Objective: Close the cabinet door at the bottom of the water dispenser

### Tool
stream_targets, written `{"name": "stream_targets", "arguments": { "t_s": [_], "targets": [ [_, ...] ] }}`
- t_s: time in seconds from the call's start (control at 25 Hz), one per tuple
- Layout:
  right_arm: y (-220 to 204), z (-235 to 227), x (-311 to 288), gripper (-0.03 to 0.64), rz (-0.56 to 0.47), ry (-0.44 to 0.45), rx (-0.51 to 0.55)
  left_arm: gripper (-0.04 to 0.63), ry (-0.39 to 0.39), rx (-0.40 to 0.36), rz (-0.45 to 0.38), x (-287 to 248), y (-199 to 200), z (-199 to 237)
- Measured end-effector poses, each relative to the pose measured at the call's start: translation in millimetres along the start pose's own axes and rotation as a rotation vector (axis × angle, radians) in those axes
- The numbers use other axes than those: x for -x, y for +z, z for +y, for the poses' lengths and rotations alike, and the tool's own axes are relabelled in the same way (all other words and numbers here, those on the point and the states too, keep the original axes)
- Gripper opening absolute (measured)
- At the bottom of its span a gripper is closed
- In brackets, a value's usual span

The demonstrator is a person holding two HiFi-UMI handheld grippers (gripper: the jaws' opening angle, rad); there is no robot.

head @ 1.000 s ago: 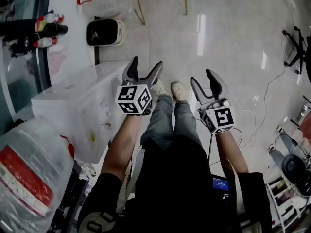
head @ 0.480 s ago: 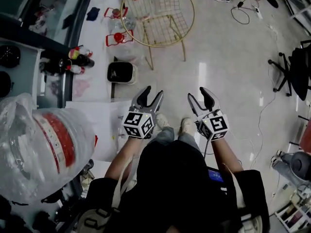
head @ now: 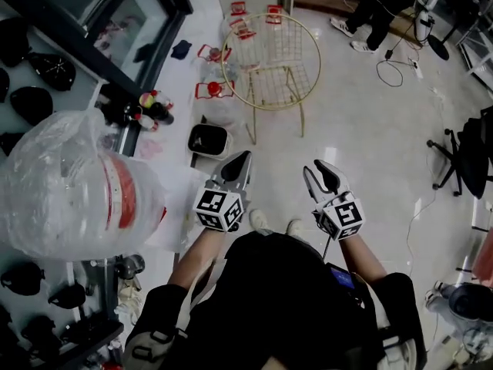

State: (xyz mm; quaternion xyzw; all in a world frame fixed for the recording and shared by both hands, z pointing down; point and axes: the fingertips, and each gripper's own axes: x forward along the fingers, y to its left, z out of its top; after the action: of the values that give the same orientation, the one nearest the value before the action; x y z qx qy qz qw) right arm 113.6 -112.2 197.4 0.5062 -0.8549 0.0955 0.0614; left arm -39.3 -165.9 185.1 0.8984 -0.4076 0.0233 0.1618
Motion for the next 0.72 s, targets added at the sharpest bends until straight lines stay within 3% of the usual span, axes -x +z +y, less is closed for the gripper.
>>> {"name": "stream_targets", "arguments": {
  "t_s": [0.2, 0.4, 0.72],
  "targets": [
    [28.4, 2.7, 0.4, 0.1, -0.057, 0.032, 0.035, 0.006, 0.027, -0.042, -0.046, 17.8, 23.8, -7.4],
    [51.6, 1.1, -0.9, 0.01, -0.116, 0.033, 0.077, 0.006, 0.043, -0.055, -0.074, 24.7, 36.8, -9.0],
    [72.4, 15.2, -5.5, 0.005, -0.146, 0.109, 0.086, 0.006, 0.069, -0.074, -0.122, 35.9, 59.6, -14.6]
  ]
}}
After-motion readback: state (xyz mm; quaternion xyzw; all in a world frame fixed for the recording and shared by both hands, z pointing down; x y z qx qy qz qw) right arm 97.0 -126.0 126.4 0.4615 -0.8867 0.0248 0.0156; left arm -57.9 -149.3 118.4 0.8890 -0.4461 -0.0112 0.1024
